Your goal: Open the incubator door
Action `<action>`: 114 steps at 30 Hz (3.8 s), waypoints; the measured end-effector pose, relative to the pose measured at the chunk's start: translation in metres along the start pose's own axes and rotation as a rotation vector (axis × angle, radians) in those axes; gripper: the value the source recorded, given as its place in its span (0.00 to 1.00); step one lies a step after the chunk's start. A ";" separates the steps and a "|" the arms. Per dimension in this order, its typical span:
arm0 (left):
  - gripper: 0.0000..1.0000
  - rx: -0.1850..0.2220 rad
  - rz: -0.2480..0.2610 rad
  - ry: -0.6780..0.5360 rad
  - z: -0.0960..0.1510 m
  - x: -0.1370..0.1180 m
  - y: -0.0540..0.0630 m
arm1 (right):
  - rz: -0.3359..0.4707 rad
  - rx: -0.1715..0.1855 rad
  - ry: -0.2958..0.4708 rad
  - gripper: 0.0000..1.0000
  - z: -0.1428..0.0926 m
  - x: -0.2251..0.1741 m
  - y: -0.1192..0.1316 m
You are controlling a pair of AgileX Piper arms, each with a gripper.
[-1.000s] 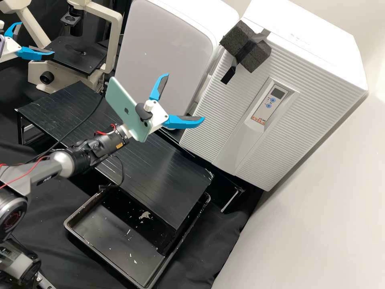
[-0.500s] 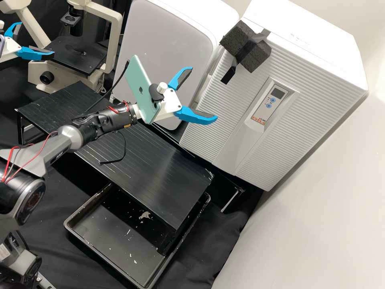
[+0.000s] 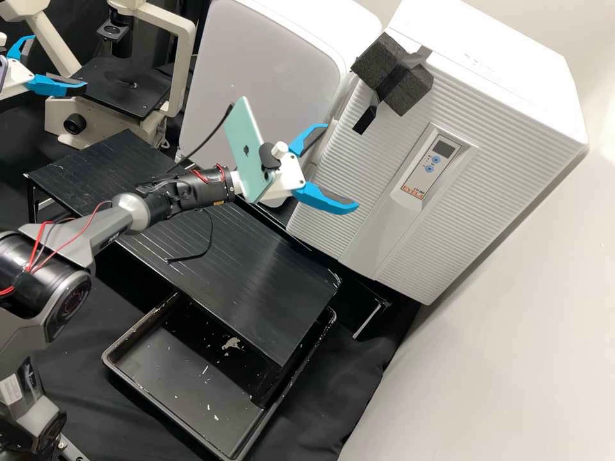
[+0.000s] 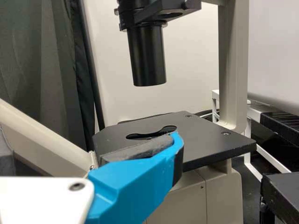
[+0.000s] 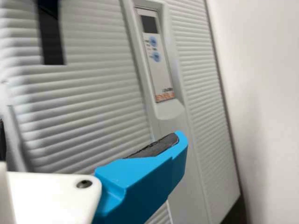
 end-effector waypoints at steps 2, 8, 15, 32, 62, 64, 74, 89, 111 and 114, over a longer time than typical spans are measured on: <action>1.00 0.000 0.000 0.000 0.000 0.000 0.000 | 0.008 0.001 -0.006 1.00 0.001 0.002 0.002; 1.00 0.000 0.000 0.000 0.000 0.000 0.000 | 0.008 -0.002 -0.010 1.00 0.002 0.004 0.003; 1.00 0.000 0.000 0.000 0.000 0.000 0.000 | 0.009 -0.002 -0.011 0.00 0.002 0.004 0.003; 1.00 0.000 0.000 0.000 0.000 0.000 0.000 | -0.003 -0.020 0.022 0.00 -0.003 0.001 -0.001; 1.00 0.000 0.000 0.000 0.000 0.000 0.000 | -0.017 -0.100 0.040 0.00 -0.008 -0.007 -0.011; 1.00 0.000 0.000 0.000 0.000 0.000 0.000 | -0.018 -0.101 0.039 0.00 -0.008 -0.007 -0.011; 1.00 0.000 0.000 0.000 0.000 0.000 0.000 | -0.032 -0.115 0.042 0.00 -0.006 -0.003 -0.010; 1.00 0.000 0.000 0.000 0.000 0.000 0.000 | -0.100 -0.143 0.052 0.00 -0.002 0.000 0.006; 1.00 0.000 0.000 0.000 0.000 0.000 0.000 | -0.101 -0.091 0.036 0.00 0.014 -0.041 0.061; 1.00 0.000 0.000 0.000 0.000 0.000 0.000 | -0.057 -0.056 0.031 0.00 0.016 -0.056 0.074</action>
